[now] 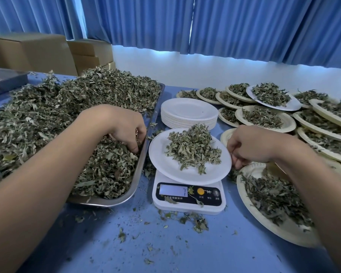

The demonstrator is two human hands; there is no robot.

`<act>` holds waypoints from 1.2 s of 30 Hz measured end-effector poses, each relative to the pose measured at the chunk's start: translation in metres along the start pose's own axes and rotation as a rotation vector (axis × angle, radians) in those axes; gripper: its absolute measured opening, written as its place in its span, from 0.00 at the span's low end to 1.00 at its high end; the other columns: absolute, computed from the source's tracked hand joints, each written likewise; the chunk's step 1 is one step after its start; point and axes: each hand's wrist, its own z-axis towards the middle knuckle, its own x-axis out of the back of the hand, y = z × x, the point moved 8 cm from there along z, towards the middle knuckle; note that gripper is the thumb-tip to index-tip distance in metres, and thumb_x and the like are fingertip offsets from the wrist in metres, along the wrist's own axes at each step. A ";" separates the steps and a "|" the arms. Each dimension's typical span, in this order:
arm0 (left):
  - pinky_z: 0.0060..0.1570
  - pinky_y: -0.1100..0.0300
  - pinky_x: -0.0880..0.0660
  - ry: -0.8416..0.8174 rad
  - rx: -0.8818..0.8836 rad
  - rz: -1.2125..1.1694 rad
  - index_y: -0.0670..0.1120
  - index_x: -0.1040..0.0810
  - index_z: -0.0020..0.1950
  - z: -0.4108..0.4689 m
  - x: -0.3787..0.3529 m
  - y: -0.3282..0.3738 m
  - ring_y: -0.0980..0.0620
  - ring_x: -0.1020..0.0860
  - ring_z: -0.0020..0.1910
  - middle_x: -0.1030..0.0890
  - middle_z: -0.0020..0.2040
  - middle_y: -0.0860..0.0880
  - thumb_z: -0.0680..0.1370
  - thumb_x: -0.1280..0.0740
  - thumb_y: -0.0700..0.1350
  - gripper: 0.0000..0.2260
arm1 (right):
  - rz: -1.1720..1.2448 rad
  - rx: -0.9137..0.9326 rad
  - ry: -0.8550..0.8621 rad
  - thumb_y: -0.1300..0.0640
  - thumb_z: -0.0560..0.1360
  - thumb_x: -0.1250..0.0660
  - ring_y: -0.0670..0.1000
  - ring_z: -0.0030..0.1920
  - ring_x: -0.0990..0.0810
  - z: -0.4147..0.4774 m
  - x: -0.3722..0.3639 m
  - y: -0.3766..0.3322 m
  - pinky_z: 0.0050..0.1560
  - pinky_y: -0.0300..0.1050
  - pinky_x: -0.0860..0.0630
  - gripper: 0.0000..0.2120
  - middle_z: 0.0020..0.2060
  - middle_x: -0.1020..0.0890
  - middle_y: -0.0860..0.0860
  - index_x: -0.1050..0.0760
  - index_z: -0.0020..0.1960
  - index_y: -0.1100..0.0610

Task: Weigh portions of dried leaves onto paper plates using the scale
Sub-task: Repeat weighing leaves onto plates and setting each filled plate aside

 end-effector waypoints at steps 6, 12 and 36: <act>0.34 0.62 0.26 0.376 -0.070 -0.335 0.53 0.16 0.43 -0.010 0.036 0.011 0.57 0.19 0.34 0.17 0.34 0.55 0.80 0.32 0.52 0.09 | 0.156 0.005 0.111 0.73 0.79 0.42 0.57 0.38 0.12 0.002 0.014 0.004 0.36 0.44 0.17 0.14 0.35 0.14 0.59 0.18 0.46 0.65; 0.44 0.54 0.23 0.284 -0.070 -0.218 0.46 0.16 0.49 0.000 0.018 0.038 0.48 0.19 0.44 0.16 0.44 0.48 0.79 0.31 0.53 0.12 | 0.367 0.028 0.102 0.57 0.80 0.30 0.55 0.36 0.14 0.003 0.009 0.008 0.30 0.41 0.23 0.09 0.36 0.13 0.59 0.16 0.44 0.62; 0.28 0.61 0.25 0.288 -0.190 -1.322 0.43 0.23 0.46 0.081 0.095 0.177 0.51 0.23 0.31 0.20 0.38 0.43 0.76 0.26 0.37 0.07 | 0.724 -0.191 0.523 0.63 0.72 0.22 0.50 0.32 0.19 -0.048 0.169 0.127 0.32 0.43 0.20 0.13 0.37 0.14 0.57 0.18 0.54 0.66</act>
